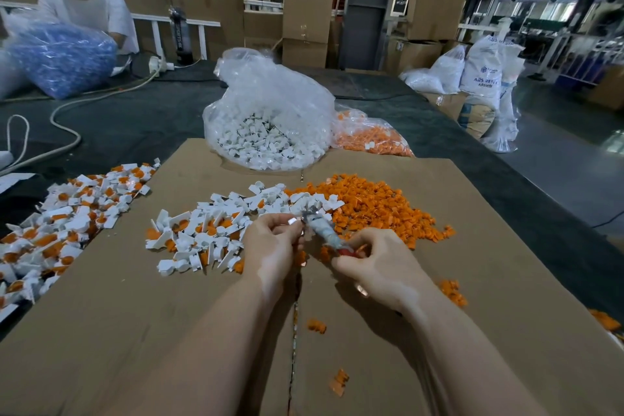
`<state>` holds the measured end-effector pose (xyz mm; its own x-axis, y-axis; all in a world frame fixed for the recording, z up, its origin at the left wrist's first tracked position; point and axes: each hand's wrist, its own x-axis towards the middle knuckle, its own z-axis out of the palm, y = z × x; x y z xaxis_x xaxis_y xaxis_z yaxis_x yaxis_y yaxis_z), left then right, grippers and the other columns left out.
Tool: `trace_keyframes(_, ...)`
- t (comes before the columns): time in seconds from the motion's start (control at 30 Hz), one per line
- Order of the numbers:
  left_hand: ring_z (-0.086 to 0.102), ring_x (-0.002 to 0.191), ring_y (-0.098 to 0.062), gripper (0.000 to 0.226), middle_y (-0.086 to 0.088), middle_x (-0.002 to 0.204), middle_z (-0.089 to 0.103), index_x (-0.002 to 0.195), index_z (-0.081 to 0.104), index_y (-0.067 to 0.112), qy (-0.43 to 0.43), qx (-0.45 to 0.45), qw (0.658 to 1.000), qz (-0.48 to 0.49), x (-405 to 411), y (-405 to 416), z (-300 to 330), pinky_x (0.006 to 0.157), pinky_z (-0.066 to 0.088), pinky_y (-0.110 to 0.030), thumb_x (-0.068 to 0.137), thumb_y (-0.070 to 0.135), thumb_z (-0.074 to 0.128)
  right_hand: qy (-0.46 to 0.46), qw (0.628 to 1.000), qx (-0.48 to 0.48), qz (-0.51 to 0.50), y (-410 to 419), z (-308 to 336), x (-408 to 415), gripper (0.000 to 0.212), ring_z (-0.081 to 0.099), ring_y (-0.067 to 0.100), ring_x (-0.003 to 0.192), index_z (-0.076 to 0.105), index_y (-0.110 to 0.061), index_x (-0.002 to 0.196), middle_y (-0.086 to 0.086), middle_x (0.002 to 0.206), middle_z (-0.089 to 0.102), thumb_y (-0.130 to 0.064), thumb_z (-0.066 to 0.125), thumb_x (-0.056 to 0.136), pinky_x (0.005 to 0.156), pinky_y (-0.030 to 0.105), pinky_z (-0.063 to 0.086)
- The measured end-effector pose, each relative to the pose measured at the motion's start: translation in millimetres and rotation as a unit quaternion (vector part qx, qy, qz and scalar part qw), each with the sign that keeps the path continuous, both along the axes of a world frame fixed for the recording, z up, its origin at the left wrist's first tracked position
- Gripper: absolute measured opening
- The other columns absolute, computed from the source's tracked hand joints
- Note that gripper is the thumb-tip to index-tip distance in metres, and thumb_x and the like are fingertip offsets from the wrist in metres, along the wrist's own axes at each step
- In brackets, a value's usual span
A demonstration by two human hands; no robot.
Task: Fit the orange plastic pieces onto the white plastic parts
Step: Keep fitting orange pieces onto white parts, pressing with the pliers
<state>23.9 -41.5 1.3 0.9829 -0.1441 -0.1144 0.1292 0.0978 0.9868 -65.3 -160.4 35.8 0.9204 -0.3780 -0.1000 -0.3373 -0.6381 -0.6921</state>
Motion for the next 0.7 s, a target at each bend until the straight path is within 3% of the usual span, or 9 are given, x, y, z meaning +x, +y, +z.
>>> trace_keyframes(0.07, 0.058, 0.06, -0.015, 0.013, -0.008, 0.07, 0.064, 0.101, 0.062, 0.003, -0.061, 0.056, 0.997, -0.003, -3, 2, -5, 0.065, 0.051, -0.03, 0.088, 0.006, 0.06, -0.005, 0.994, -0.094, -0.05, -5, -5, 2, 0.036, 0.054, 0.017, 0.092, 0.056, -0.023, 0.104, -0.004, 0.098, 0.053, -0.041, 0.065, 0.074, 0.069, 0.029, 0.042)
trace_keyframes(0.17, 0.059, 0.079, -0.006, 0.017, -0.001, 0.09, 0.067, 0.105, 0.067, 0.009, -0.15, 0.144, 0.978, -0.023, -9, 6, -12, 0.066, 0.041, -0.002, 0.09, 0.009, 0.059, -0.01, 0.966, -0.238, -0.099, -13, -12, 3, 0.038, 0.048, 0.019, 0.101, 0.055, -0.02, 0.107, -0.001, 0.104, 0.054, -0.043, 0.062, 0.078, 0.078, 0.03, 0.04)
trace_keyframes(0.2, 0.057, 0.089, -0.004, 0.02, 0.002, 0.098, 0.066, 0.107, 0.068, 0.011, -0.171, 0.173, 0.97, -0.026, -10, 7, -14, 0.07, 0.037, 0.001, 0.091, 0.011, 0.057, -0.01, 0.957, -0.271, -0.103, -15, -16, 4, 0.039, 0.048, 0.02, 0.103, 0.055, -0.019, 0.108, 0.0, 0.106, 0.054, -0.045, 0.061, 0.079, 0.082, 0.031, 0.041)
trace_keyframes(0.3, 0.05, 0.103, -0.001, 0.025, 0.003, 0.112, 0.064, 0.114, 0.067, 0.013, -0.197, 0.204, 0.958, -0.037, -11, 10, -15, 0.081, 0.03, -0.001, 0.093, 0.011, 0.053, -0.006, 0.936, -0.336, -0.105, -21, -26, 5, 0.046, 0.047, 0.02, 0.107, 0.055, -0.02, 0.11, 0.0, 0.109, 0.053, -0.054, 0.059, 0.08, 0.088, 0.032, 0.038)
trace_keyframes(0.47, 0.05, 0.107, -0.003, 0.024, 0.003, 0.115, 0.064, 0.113, 0.067, 0.016, -0.206, 0.222, 0.952, -0.051, -10, 10, -16, 0.082, 0.028, -0.002, 0.094, 0.012, 0.051, 0.02, 0.911, -0.401, -0.097, -19, -34, 8, 0.063, 0.038, 0.021, 0.121, 0.051, -0.024, 0.123, 0.002, 0.128, 0.048, -0.07, 0.046, 0.08, 0.103, 0.038, 0.027)
trace_keyframes(0.53, 0.052, 0.104, -0.005, 0.022, 0.003, 0.111, 0.064, 0.11, 0.067, 0.018, -0.187, 0.21, 0.958, -0.047, -9, 11, -17, 0.081, 0.031, -0.005, 0.094, 0.014, 0.052, -0.025, 0.907, -0.41, -0.096, -13, -36, 6, 0.056, 0.039, 0.022, 0.118, 0.051, -0.023, 0.126, 0.004, 0.127, 0.047, -0.06, 0.049, 0.084, 0.099, 0.037, 0.029)
trace_keyframes(0.63, 0.057, 0.101, -0.011, 0.018, 0.003, 0.105, 0.065, 0.104, 0.066, 0.023, -0.164, 0.188, 0.967, -0.05, -7, 11, -18, 0.083, 0.038, -0.017, 0.093, 0.016, 0.054, -0.149, 0.917, -0.362, -0.077, -4, -37, 3, 0.028, 0.051, 0.025, 0.096, 0.064, -0.01, 0.107, 0.008, 0.101, 0.058, -0.026, 0.066, 0.084, 0.08, 0.033, 0.042)
trace_keyframes(0.7, 0.058, 0.1, -0.011, 0.017, 0.002, 0.103, 0.066, 0.102, 0.067, 0.022, -0.169, 0.191, 0.965, -0.053, -7, 11, -18, 0.083, 0.04, -0.02, 0.092, 0.016, 0.055, -0.191, 0.929, -0.313, -0.056, 2, -36, 2, 0.018, 0.055, 0.025, 0.091, 0.068, -0.008, 0.098, 0.007, 0.093, 0.061, -0.013, 0.068, 0.082, 0.077, 0.03, 0.045)
